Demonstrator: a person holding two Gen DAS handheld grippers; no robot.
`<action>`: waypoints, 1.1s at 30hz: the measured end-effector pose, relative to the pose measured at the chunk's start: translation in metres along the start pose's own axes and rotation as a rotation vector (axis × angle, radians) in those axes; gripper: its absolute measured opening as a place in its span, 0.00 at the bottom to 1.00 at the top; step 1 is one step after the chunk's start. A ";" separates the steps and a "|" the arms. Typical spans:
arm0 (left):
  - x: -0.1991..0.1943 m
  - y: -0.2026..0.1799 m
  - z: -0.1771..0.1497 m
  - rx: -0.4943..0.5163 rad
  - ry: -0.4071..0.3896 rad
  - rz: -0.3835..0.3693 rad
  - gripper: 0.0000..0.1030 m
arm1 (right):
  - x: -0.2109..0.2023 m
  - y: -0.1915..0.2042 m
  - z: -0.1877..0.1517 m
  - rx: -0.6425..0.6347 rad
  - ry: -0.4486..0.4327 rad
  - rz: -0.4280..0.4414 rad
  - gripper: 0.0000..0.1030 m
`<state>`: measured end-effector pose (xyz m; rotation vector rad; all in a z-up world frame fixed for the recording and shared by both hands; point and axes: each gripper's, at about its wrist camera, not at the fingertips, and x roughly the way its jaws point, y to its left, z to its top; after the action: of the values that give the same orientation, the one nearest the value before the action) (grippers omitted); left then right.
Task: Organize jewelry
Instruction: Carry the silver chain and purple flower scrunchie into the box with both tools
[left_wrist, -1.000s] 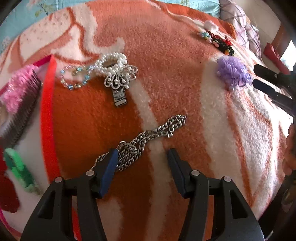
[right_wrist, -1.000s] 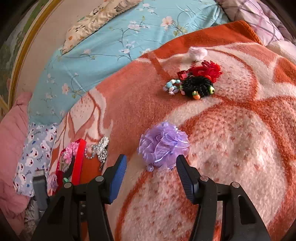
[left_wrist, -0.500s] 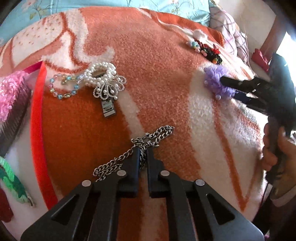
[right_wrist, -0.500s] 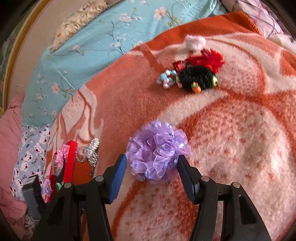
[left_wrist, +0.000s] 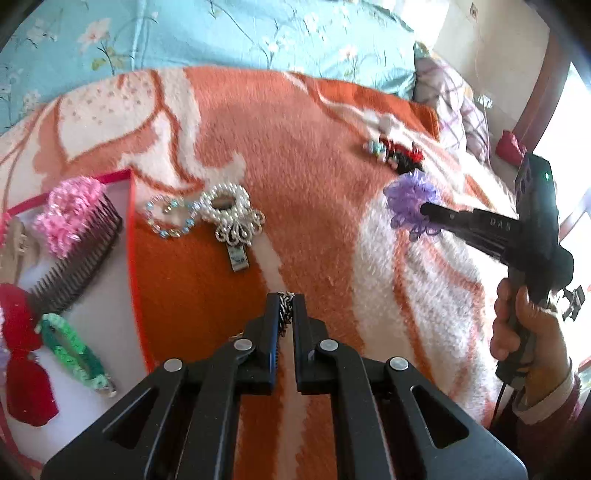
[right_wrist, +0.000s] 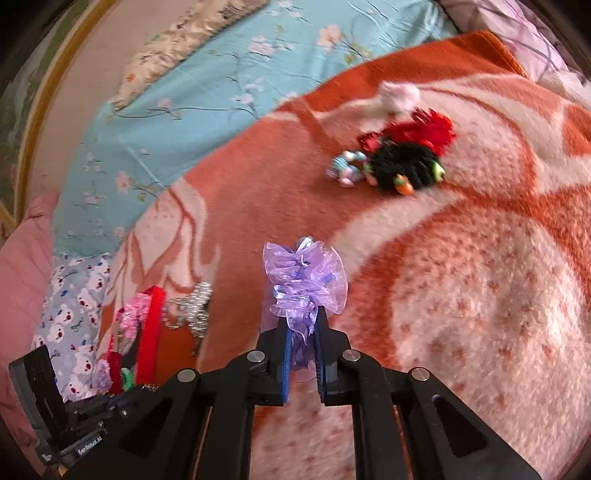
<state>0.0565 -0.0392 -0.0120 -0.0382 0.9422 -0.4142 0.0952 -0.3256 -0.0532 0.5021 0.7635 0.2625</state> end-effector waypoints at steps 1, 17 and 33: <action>-0.002 0.001 0.001 -0.004 -0.006 0.001 0.04 | -0.002 0.005 0.000 -0.008 -0.005 0.008 0.09; -0.075 0.037 -0.001 -0.109 -0.148 0.047 0.04 | -0.017 0.090 -0.013 -0.138 0.019 0.167 0.09; -0.145 0.088 -0.007 -0.214 -0.274 0.118 0.04 | -0.010 0.176 -0.036 -0.260 0.082 0.316 0.09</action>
<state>0.0050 0.0951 0.0785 -0.2273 0.7109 -0.1910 0.0536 -0.1673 0.0230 0.3647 0.7158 0.6707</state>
